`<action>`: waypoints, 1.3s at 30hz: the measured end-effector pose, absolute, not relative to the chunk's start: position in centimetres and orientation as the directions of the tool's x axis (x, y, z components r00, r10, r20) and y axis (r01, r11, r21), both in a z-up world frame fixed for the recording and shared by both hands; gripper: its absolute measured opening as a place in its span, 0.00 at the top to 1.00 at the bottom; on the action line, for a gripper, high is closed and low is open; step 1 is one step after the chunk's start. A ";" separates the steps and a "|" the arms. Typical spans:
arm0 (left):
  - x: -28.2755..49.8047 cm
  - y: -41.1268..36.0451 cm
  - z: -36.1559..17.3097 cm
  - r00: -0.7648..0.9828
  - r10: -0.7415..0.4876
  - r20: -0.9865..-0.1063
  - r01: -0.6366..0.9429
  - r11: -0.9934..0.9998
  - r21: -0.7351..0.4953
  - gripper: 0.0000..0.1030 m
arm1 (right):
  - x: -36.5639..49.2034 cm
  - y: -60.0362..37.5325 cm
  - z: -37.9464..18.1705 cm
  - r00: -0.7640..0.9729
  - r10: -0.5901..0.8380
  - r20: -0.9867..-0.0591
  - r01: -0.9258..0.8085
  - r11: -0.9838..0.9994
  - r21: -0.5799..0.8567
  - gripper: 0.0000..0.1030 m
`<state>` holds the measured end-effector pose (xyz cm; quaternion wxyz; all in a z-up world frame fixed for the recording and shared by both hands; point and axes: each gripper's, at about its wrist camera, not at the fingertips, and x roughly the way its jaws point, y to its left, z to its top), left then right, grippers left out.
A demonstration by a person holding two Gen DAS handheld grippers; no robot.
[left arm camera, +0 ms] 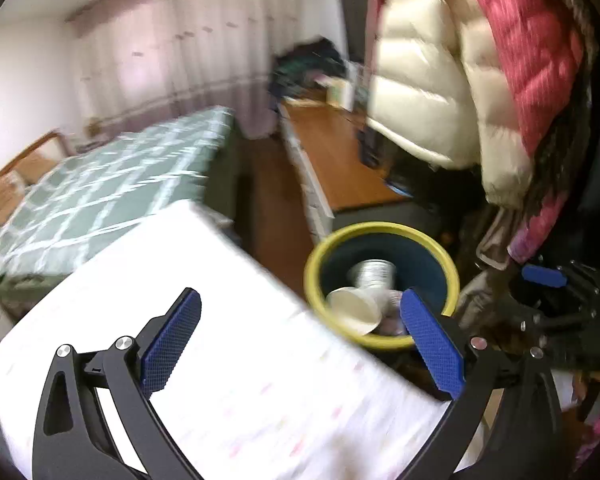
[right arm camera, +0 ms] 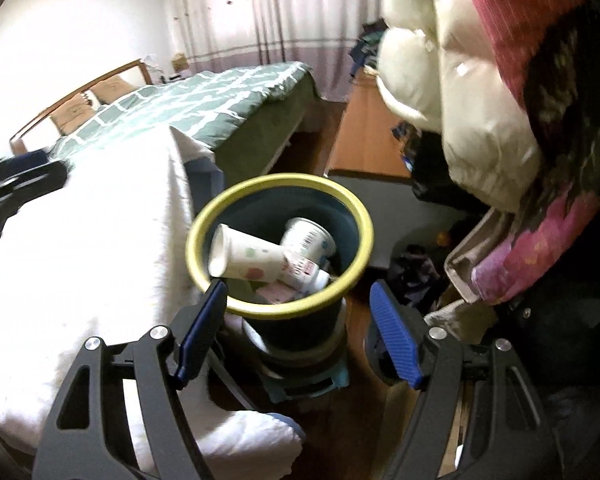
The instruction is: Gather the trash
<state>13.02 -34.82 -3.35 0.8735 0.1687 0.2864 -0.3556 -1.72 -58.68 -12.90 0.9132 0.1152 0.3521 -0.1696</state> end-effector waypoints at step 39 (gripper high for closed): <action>-1.9 -3.0 -2.4 0.886 -0.047 -0.461 0.030 0.999 -0.045 0.05 | -6.6 -45.8 -6.7 0.829 -0.186 -0.527 0.224 0.975 0.009 0.23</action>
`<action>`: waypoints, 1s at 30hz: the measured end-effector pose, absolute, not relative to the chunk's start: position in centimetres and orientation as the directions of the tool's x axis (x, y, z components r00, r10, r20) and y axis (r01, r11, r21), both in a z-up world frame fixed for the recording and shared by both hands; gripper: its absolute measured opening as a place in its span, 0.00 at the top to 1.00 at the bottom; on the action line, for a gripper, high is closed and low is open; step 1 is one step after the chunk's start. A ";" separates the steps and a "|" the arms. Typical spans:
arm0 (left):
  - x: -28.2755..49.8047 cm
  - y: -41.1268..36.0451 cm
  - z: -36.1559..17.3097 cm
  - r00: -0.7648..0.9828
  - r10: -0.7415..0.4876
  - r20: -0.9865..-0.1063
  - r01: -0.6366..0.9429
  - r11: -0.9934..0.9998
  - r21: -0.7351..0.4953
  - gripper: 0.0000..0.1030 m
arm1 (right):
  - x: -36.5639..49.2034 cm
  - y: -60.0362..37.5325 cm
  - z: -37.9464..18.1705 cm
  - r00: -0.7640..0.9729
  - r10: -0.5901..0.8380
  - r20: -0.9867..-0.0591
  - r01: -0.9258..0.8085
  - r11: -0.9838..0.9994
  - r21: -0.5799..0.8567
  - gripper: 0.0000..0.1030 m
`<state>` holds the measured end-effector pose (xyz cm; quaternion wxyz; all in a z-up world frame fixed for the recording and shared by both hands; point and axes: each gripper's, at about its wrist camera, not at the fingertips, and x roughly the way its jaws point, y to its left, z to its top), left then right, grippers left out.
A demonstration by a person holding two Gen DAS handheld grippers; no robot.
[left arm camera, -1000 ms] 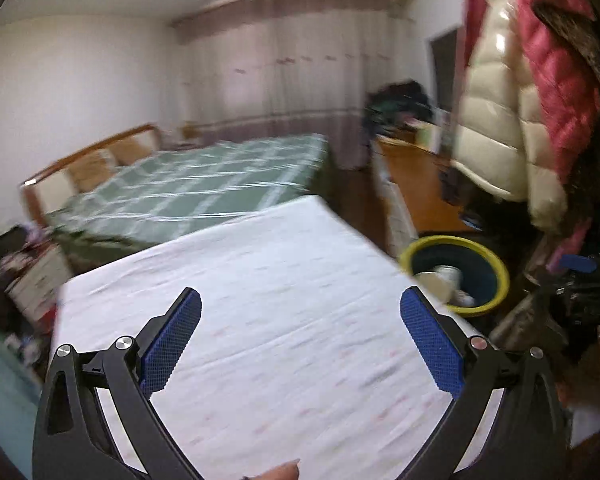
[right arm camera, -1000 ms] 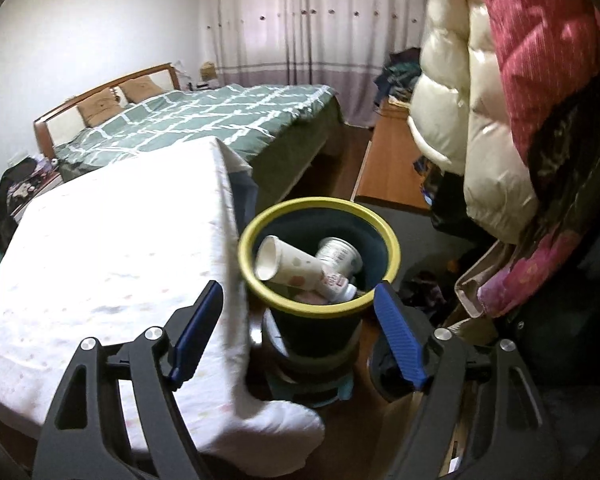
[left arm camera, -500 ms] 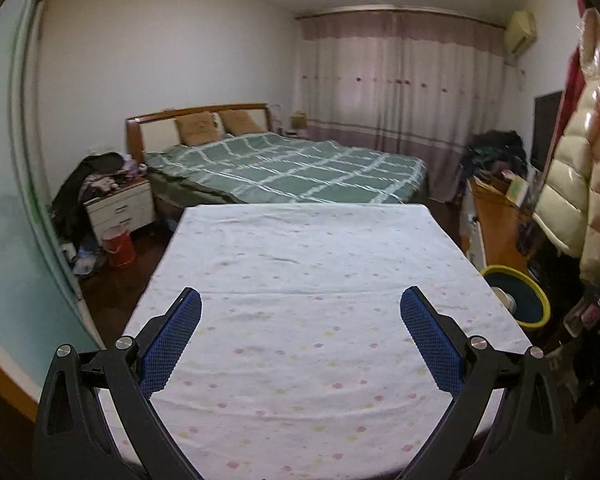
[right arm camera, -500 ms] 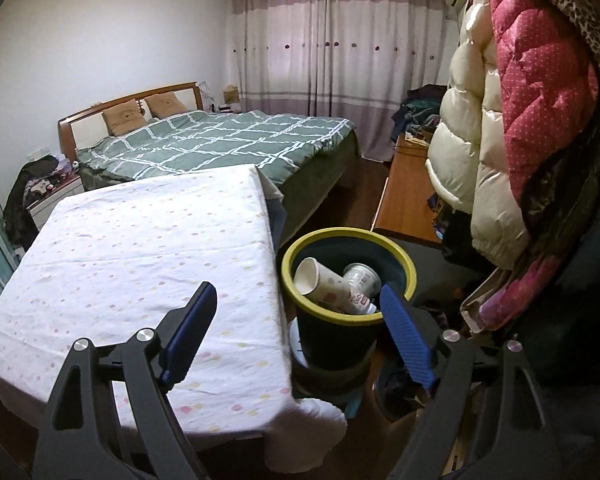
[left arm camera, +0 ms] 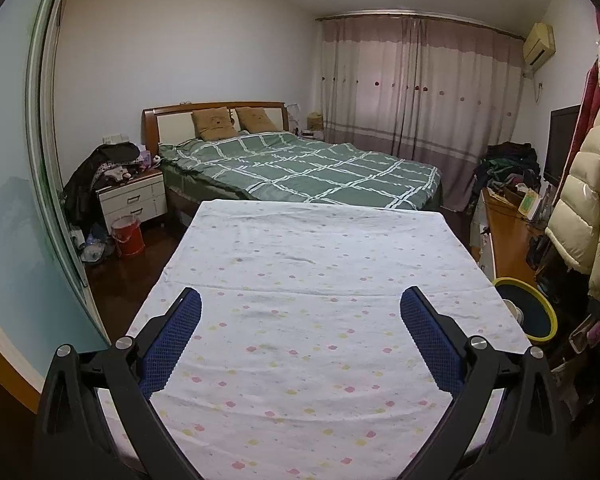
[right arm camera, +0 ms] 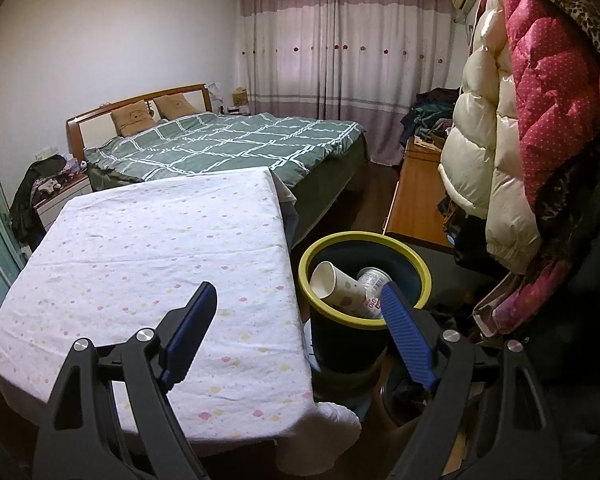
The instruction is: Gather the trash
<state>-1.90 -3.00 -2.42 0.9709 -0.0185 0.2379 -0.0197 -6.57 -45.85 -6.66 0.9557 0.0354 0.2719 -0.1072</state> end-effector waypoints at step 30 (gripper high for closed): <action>-1.3 -3.8 -2.7 0.883 -0.047 -0.467 0.042 0.999 -0.021 0.05 | -5.5 -45.3 -6.8 0.833 -0.168 -0.528 0.215 0.976 0.029 0.23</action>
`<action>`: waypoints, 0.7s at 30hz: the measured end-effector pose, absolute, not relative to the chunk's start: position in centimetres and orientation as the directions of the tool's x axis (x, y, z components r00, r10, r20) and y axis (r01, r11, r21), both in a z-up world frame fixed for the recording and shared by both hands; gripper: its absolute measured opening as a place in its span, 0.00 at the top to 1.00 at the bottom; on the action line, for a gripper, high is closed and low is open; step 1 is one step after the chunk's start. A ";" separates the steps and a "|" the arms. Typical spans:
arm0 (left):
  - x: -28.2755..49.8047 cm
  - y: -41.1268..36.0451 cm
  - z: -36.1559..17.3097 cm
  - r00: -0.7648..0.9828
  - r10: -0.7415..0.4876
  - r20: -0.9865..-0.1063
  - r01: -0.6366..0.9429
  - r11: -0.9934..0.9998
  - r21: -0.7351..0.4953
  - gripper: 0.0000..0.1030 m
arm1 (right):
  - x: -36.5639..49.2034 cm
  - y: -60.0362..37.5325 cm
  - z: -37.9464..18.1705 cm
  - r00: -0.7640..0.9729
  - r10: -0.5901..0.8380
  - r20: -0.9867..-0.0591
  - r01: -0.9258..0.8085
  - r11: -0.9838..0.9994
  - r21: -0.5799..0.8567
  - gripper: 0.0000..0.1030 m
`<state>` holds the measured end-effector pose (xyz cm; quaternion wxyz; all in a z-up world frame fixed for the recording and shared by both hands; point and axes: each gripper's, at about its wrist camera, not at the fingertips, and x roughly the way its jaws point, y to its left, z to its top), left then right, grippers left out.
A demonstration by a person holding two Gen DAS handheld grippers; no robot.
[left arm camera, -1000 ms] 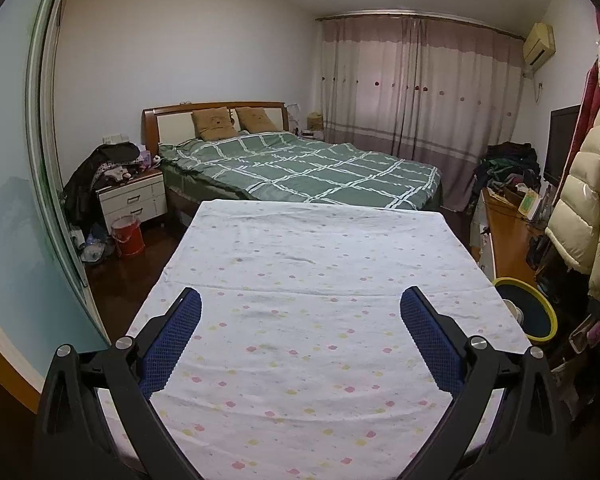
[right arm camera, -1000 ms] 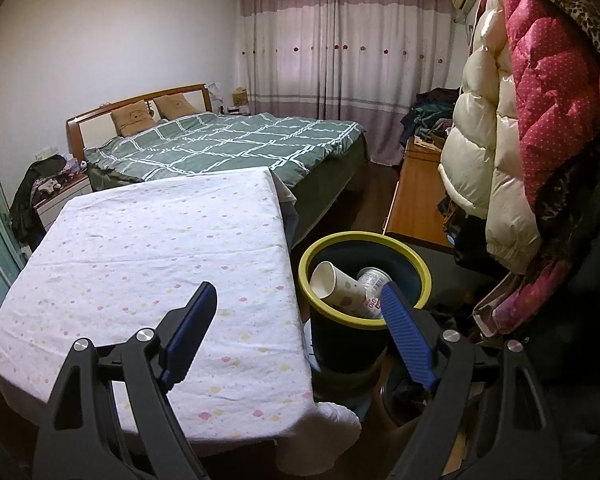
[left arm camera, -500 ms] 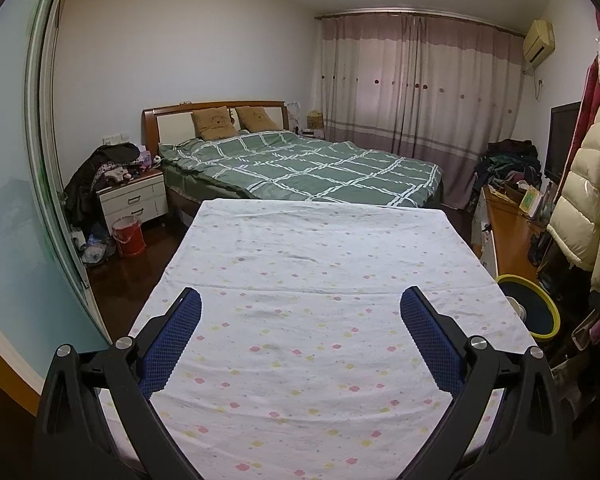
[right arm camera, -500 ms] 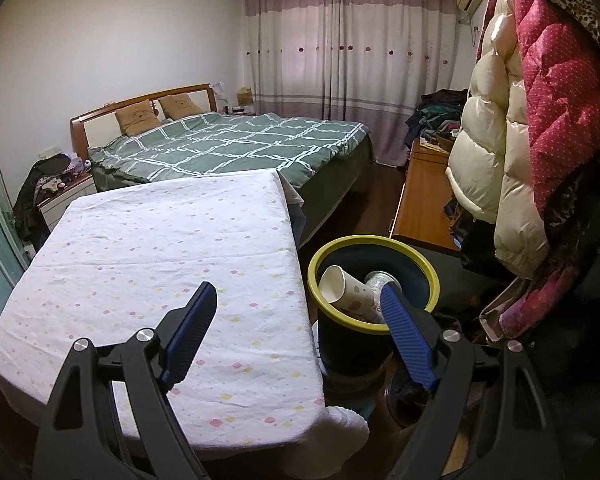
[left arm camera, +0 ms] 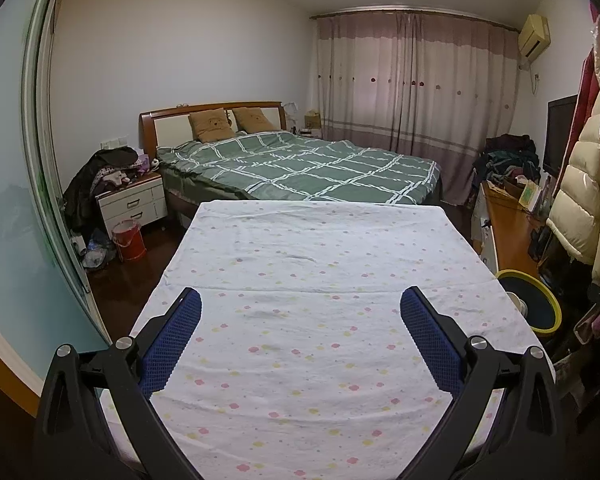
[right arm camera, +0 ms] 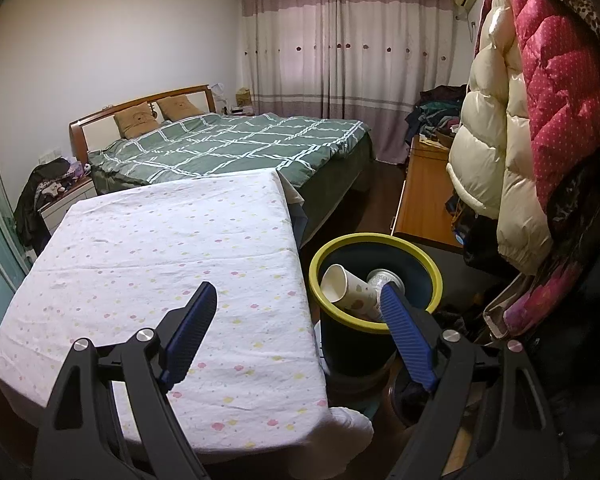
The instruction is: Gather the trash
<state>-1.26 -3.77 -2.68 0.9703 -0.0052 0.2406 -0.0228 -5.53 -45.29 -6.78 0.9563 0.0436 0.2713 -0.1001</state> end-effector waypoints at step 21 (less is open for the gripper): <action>-0.9 -3.9 -2.9 0.881 -0.057 -0.471 0.055 0.998 -0.018 0.05 | -5.4 -45.3 -7.0 0.831 -0.166 -0.531 0.214 0.976 0.030 0.23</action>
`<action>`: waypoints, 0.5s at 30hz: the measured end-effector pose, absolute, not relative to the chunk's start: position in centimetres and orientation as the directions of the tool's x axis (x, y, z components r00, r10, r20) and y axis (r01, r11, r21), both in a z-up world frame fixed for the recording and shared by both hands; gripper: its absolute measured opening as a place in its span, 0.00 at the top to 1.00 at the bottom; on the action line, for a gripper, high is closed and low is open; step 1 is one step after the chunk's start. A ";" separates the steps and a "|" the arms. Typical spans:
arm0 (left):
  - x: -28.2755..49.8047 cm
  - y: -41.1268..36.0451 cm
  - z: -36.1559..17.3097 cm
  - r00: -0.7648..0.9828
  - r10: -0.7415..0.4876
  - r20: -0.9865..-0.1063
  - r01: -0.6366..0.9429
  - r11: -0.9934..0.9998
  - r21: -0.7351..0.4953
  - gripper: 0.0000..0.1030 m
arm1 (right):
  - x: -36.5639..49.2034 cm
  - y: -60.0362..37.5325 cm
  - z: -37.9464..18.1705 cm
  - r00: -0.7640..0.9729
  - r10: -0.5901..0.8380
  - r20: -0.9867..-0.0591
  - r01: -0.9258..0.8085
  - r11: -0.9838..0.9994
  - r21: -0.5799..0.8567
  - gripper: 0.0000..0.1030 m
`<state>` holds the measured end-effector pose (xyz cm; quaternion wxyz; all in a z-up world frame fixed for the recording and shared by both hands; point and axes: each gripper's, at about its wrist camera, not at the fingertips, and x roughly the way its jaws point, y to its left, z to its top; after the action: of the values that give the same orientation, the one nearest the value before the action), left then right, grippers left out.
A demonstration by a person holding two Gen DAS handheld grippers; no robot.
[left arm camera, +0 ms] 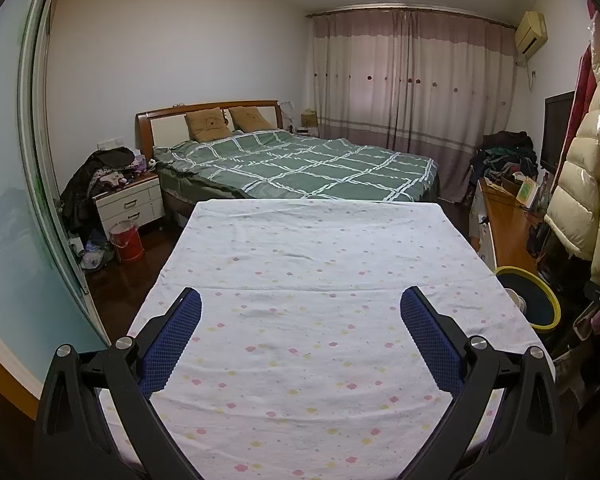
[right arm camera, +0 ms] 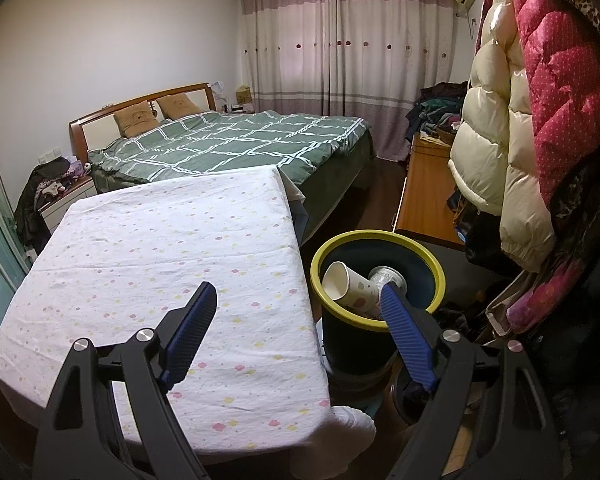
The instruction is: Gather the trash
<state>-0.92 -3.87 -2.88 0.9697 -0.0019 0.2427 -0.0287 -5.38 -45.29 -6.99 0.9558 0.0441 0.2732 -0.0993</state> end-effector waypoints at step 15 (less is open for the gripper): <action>-0.9 -4.0 -3.0 0.879 -0.065 -0.472 0.064 0.998 -0.020 0.05 | -5.1 -45.0 -7.6 0.827 -0.163 -0.539 0.214 0.976 0.032 0.23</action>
<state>-0.92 -4.04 -3.01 0.9694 -0.0017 0.2434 -0.0333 -5.13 -45.03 -7.61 0.9546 0.0455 0.2774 -0.0988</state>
